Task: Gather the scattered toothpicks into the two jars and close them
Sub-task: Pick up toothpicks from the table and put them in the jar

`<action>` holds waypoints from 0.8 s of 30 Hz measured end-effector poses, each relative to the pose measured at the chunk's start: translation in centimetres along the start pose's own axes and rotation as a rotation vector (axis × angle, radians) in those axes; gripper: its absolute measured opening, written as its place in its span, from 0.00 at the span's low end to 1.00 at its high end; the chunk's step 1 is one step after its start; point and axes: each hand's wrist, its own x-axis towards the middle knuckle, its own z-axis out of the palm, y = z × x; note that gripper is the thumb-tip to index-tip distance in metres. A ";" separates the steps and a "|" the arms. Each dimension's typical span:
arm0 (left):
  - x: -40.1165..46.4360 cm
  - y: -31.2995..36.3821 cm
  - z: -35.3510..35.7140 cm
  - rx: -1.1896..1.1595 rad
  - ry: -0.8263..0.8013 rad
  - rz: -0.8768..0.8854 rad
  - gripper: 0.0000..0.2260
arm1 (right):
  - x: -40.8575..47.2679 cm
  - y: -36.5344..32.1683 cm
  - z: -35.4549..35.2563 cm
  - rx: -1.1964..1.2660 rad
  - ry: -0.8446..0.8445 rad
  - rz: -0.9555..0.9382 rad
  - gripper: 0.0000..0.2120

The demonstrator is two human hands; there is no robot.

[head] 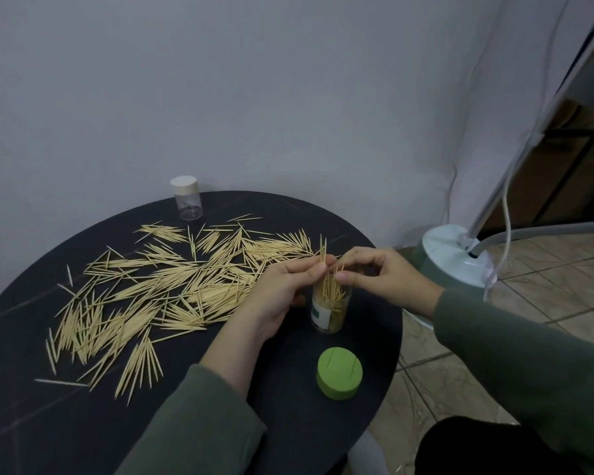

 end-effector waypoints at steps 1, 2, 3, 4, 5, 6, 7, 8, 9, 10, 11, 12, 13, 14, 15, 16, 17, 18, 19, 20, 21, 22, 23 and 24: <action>0.0 0.0 -0.1 -0.005 -0.007 0.005 0.08 | 0.0 0.2 0.0 -0.005 0.006 -0.011 0.13; 0.1 -0.1 -0.2 -0.008 -0.012 0.009 0.08 | 0.0 0.4 0.0 -0.012 0.003 -0.027 0.15; 0.0 -0.2 -0.3 -0.003 -0.018 0.011 0.08 | 0.0 0.6 -0.1 -0.020 -0.012 -0.042 0.18; 0.1 -0.2 -0.4 0.015 -0.021 0.015 0.08 | 0.0 0.7 -0.3 -0.031 -0.031 -0.049 0.20; 0.1 -0.3 -0.5 0.040 -0.021 0.026 0.09 | 0.0 0.8 -0.5 -0.048 -0.051 -0.045 0.21; 0.1 -0.3 -0.6 0.071 -0.015 0.045 0.08 | 0.0 0.8 -0.7 -0.076 -0.073 -0.029 0.23; 0.2 -0.3 -0.7 0.103 -0.008 0.074 0.08 | 0.0 0.7 -0.8 -0.116 -0.095 -0.005 0.27; 0.2 -0.3 -0.8 0.147 -0.001 0.122 0.08 | 0.0 0.6 -0.8 -0.158 -0.118 0.024 0.30; 0.3 -0.3 -0.9 0.218 0.011 0.193 0.08 | 0.1 0.4 -0.8 -0.196 -0.141 0.047 0.31; 0.3 -0.3 -1.0 0.320 0.034 0.290 0.08 | 0.1 0.3 -0.7 -0.229 -0.162 0.061 0.30; 0.3 -0.3 -1.0 0.435 0.069 0.398 0.09 | 0.1 0.2 -0.6 -0.252 -0.182 0.061 0.28; 0.3 -0.3 -1.0 0.557 0.114 0.506 0.12 | 0.2 0.2 -0.5 -0.262 -0.196 0.048 0.25; 0.3 -0.3 -0.9 0.674 0.157 0.603 0.15 | 0.2 0.2 -0.3 -0.262 -0.203 0.027 0.20; 0.3 -0.2 -0.8 0.787 0.189 0.689 0.18 | 0.3 0.2 -0.2 -0.258 -0.196 0.009 0.16; 0.3 -0.2 -0.7 0.890 0.206 0.755 0.18 | 0.4 0.4 0.0 -0.252 -0.177 -0.002 0.15; 0.4 -0.2 -0.5 0.980 0.213 0.799 0.18 | 0.6 0.7 0.0 -0.251 -0.153 -0.009 0.15; 0.4 -0.3 -0.5 1.046 0.215 0.825 0.18 | 0.7 0.9 0.1 -0.250 -0.131 -0.018 0.15; 0.5 -0.4 -0.4 1.087 0.213 0.840 0.17 | 0.8 1.1 0.2 -0.251 -0.113 -0.025 0.15; 0.5 -0.5 -0.3 1.110 0.212 0.849 0.17 | 0.9 1.2 0.3 -0.253 -0.100 -0.026 0.14; 0.6 -0.6 -0.3 1.120 0.214 0.857 0.18 | 1.0 1.3 0.3 -0.253 -0.096 -0.024 0.14; 0.6 -0.7 -0.4 1.123 0.218 0.871 0.18 | 1.1 1.3 0.3 -0.254 -0.096 -0.022 0.14; 0.6 -0.6 -0.4 1.121 0.220 0.889 0.18 | 1.1 1.2 0.3 -0.257 -0.098 -0.023 0.14; 0.6 -0.6 -0.5 1.116 0.220 0.909 0.17 | 1.1 1.2 0.3 -0.258 -0.102 -0.026 0.14; 0.5 -0.5 -0.5 1.109 0.223 0.930 0.17 | 1.1 1.2 0.3 -0.256 -0.105 -0.027 0.14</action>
